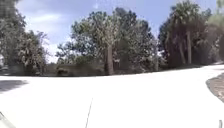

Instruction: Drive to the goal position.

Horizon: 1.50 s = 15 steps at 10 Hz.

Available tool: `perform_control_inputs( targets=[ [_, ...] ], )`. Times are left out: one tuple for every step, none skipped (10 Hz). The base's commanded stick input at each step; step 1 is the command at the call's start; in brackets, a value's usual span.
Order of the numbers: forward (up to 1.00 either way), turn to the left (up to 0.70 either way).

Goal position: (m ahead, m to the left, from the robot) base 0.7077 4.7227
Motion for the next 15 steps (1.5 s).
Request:
perform_control_inputs(
  targets=[
    [0.50,-0.50],
    [0.50,-0.50],
    [0.50,-0.50],
    [0.50,-0.50],
    [0.50,-0.50],
    [0.50,-0.50],
    [0.50,-0.50],
    [0.50,-0.50],
    [0.50,-0.50],
    [0.50,-0.50],
    [0.50,-0.50],
    [0.50,-0.50],
    [0.50,-0.26],
    [0.50,0.00],
    [0.50,0.00]
  ],
)
